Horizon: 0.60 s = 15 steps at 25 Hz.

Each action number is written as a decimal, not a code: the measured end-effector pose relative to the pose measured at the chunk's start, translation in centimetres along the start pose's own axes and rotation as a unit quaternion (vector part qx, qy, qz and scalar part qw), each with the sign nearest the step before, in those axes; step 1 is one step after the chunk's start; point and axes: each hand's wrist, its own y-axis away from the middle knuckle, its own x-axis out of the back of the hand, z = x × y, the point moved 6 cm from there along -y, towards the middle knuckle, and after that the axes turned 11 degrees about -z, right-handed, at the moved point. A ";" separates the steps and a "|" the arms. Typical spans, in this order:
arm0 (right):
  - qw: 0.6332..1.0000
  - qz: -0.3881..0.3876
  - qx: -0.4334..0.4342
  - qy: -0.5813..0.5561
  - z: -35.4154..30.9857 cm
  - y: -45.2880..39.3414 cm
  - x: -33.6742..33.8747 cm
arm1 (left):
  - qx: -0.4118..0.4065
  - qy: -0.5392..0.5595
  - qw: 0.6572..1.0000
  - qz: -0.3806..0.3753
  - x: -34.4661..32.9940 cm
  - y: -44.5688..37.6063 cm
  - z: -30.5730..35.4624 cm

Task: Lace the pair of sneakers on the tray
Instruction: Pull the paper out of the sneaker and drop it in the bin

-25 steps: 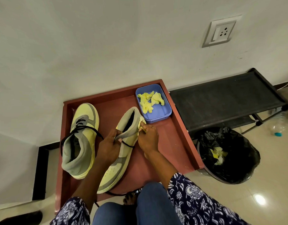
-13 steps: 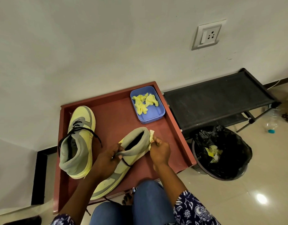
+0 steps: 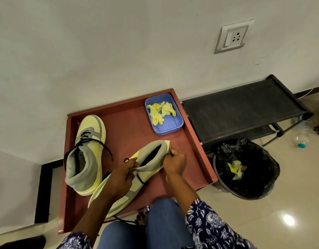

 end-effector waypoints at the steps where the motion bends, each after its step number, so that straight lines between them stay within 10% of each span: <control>1: 1.000 -0.007 -0.008 0.012 -0.3 -0.5 0.1 | 0.004 -0.001 1.000 -0.001 0.0 0.0 -0.1; 15: 0.999 0.021 -0.018 -0.025 0.6 6.2 -0.4 | -0.013 0.001 1.000 0.028 -0.4 0.0 0.0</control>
